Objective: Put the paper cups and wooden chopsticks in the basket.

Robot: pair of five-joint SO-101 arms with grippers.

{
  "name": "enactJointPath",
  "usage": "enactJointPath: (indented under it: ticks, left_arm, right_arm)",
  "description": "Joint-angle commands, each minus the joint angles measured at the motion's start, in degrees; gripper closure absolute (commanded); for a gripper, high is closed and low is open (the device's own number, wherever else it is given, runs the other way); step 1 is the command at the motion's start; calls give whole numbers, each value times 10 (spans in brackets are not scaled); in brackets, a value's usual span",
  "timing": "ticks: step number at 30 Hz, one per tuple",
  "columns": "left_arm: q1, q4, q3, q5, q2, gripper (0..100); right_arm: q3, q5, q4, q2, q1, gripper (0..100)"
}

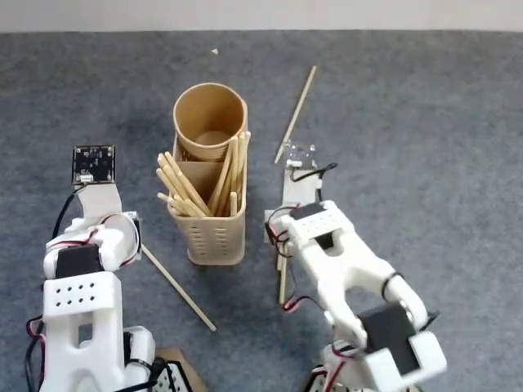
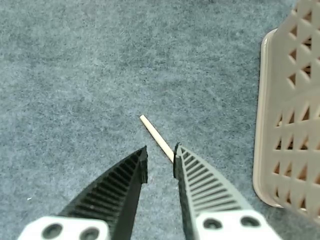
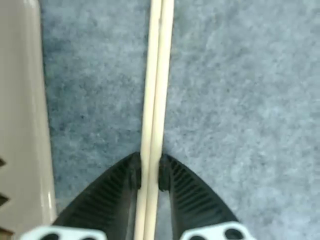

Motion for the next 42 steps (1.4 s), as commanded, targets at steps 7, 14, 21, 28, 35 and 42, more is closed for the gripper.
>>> enactJointPath:
  ticks: [7, 14, 21, 28, 35, 42]
  left_arm:
    - [9, -8, -2, -4, -8, 877]
    - [9, -9, -2, -4, -8, 878]
    - [9, -9, -2, -4, -8, 878]
    - [9, -9, -2, -4, -8, 879]
    - [9, -9, -2, -4, -8, 879]
    - [9, -9, -2, -4, -8, 879]
  right_arm:
    - [-57, 0, 37, -410, 65, 994]
    - [-85, 0, -146, -547, 65, 994]
    - [-86, 64, -189, -534, -58, 994]
    - [-110, 198, -209, -451, -160, 994]
    - [-107, 198, -210, -401, -160, 991]
    - [-108, 197, -207, -402, -160, 978]
